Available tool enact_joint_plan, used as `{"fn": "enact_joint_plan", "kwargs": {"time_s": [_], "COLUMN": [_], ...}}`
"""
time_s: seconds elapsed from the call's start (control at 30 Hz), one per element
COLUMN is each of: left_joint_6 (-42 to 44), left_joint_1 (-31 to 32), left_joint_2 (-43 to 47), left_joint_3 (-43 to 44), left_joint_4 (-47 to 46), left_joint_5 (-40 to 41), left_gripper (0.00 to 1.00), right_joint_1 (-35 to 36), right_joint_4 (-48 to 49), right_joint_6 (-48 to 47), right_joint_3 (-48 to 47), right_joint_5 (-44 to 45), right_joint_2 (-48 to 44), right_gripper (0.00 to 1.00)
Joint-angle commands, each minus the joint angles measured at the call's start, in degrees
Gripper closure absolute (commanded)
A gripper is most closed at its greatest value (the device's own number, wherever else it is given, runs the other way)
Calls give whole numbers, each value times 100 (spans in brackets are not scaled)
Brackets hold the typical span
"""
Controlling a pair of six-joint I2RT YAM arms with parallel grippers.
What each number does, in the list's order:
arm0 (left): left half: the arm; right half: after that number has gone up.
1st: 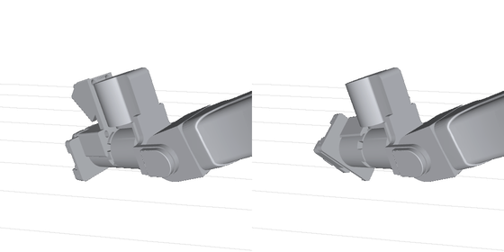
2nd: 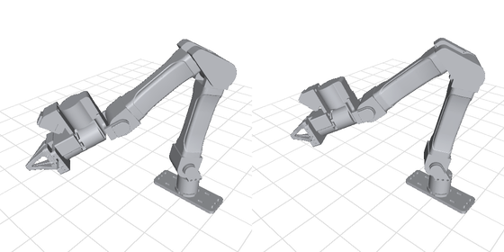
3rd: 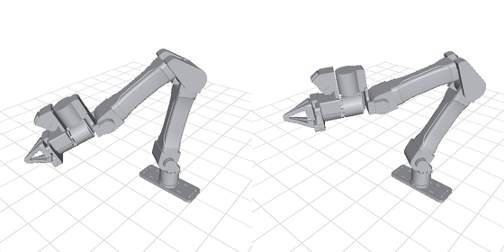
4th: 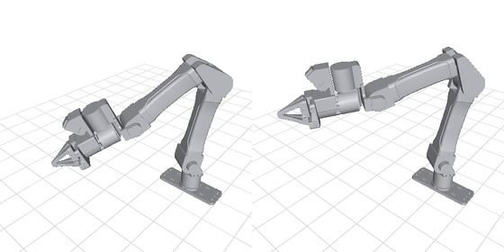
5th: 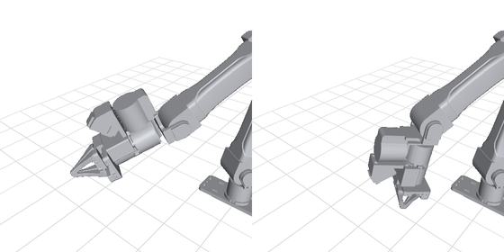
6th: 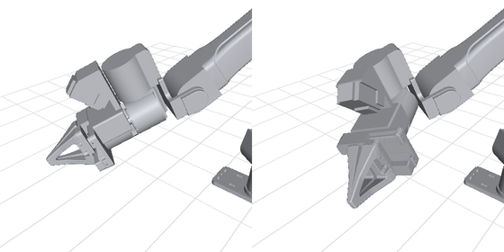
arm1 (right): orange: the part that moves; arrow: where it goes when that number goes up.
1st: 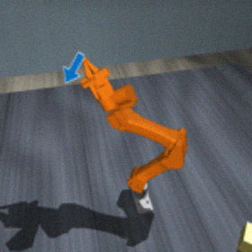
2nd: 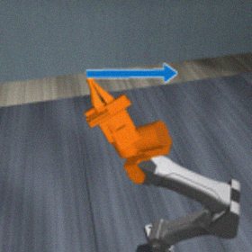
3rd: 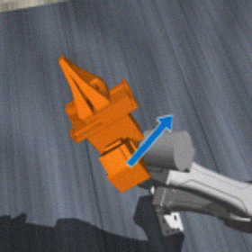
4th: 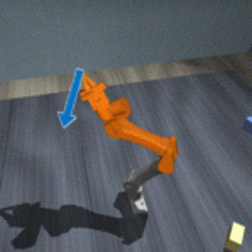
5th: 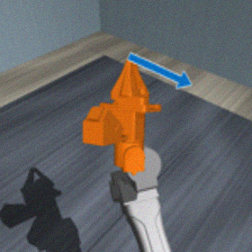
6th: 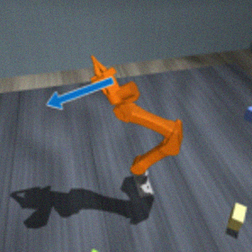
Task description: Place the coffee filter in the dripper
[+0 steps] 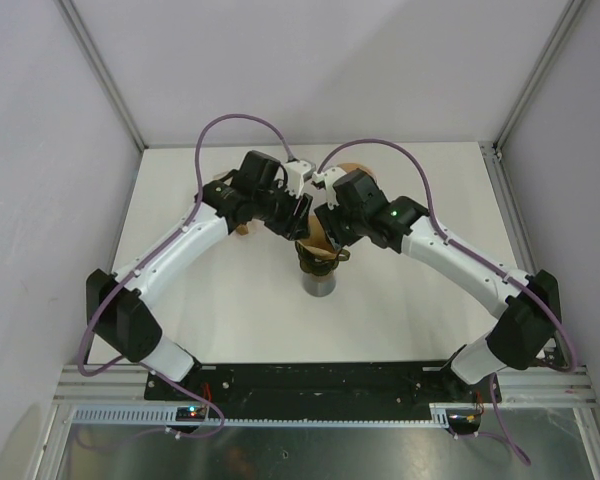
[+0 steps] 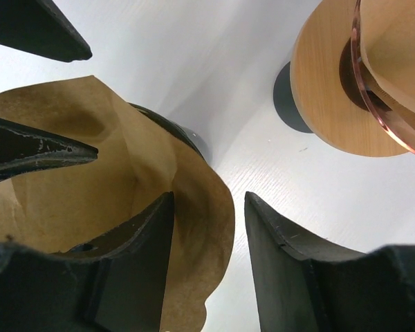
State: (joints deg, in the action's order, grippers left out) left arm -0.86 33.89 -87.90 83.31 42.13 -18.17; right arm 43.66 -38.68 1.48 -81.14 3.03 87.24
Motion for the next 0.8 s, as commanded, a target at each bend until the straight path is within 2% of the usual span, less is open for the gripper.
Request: {"fn": "enact_joint_plan", "kwargs": {"time_s": [0.0, 0.77], "left_joint_6": [260, 315], "left_joint_1": [12, 8], "left_joint_2": [-45, -114], "left_joint_3": [-79, -317], "left_joint_4": [-85, -229], "left_joint_5": [-42, -189], "left_gripper": [44, 45], "right_joint_1": [8, -15], "right_joint_4": [202, 299], "right_joint_6": [-62, -73], "right_joint_3": [25, 217], "right_joint_5": [78, 126], "right_joint_2": [49, 248], "right_gripper": [50, 51]}}
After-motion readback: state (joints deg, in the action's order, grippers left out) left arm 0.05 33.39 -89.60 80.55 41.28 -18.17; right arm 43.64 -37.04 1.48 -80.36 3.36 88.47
